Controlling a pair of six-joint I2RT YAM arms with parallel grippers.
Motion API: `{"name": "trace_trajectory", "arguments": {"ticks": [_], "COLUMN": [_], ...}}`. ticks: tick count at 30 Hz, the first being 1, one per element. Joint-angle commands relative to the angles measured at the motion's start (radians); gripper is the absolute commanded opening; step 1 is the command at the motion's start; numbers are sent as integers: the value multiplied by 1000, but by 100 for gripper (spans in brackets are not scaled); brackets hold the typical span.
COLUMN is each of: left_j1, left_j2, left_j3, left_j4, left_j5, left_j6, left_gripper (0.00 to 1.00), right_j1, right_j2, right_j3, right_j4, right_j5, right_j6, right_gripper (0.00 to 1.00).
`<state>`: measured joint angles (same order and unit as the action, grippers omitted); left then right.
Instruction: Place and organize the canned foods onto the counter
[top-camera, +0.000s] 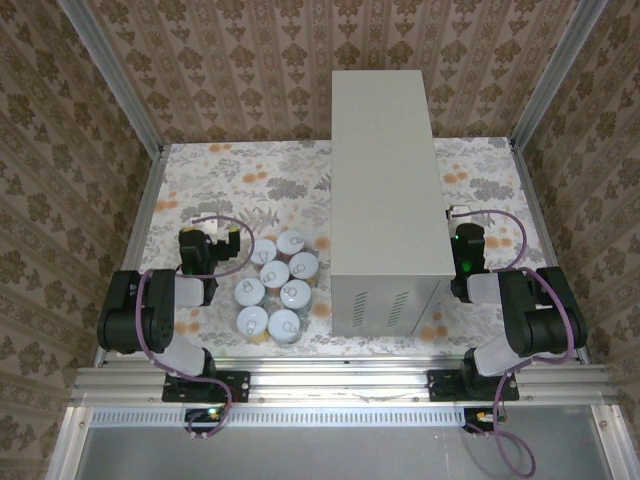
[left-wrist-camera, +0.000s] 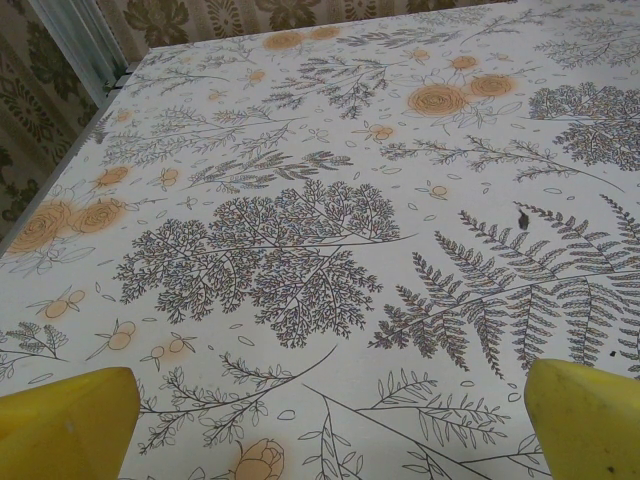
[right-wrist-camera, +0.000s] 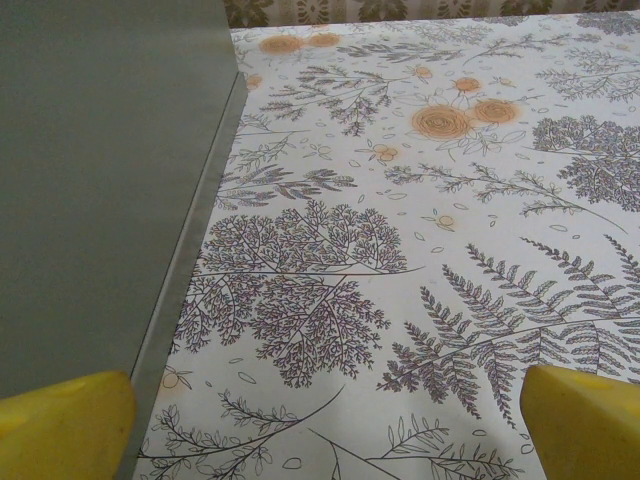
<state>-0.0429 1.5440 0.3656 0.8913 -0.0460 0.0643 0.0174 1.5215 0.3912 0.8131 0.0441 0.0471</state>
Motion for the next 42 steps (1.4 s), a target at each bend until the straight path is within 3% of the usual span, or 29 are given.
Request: {"name": "trace_trajectory", "arguments": {"ticks": [1, 9, 15, 18, 24, 26, 29, 32, 36, 42], "left_j1": [14, 29, -3, -29, -151, -182, -216, -236, -253, -266], "left_j2": [11, 5, -70, -110, -167, -187, -222, -271, -374, -465], "left_j3": [26, 27, 50, 78, 169, 232, 350, 422, 438, 467], "left_j4": [25, 18, -81, -157, -367, -530, -846, -1077, -1228, -1367], "left_j5": [30, 68, -57, -166, -512, -627, -683, -643, -549, -338], "left_j6": [17, 12, 8, 5, -11, -89, -253, -403, -519, -536], "left_gripper": [100, 100, 100, 100, 100, 100, 100, 100, 100, 100], "right_j1": [-4, -3, -3, -4, -5, -5, -6, -6, -6, -9], "right_j2": [12, 13, 12, 12, 13, 14, 14, 13, -4, -182], "right_j3": [20, 20, 20, 20, 23, 21, 21, 25, 32, 176], "right_j4": [40, 41, 41, 40, 40, 40, 40, 34, 10, -365], "right_j5": [-1, -1, -1, -1, -1, -3, -7, -6, 36, 192], "right_j6": [-17, -17, -18, -18, -16, -16, -15, -15, 3, 72], "right_gripper": [100, 100, 100, 100, 100, 100, 100, 100, 100, 100]}}
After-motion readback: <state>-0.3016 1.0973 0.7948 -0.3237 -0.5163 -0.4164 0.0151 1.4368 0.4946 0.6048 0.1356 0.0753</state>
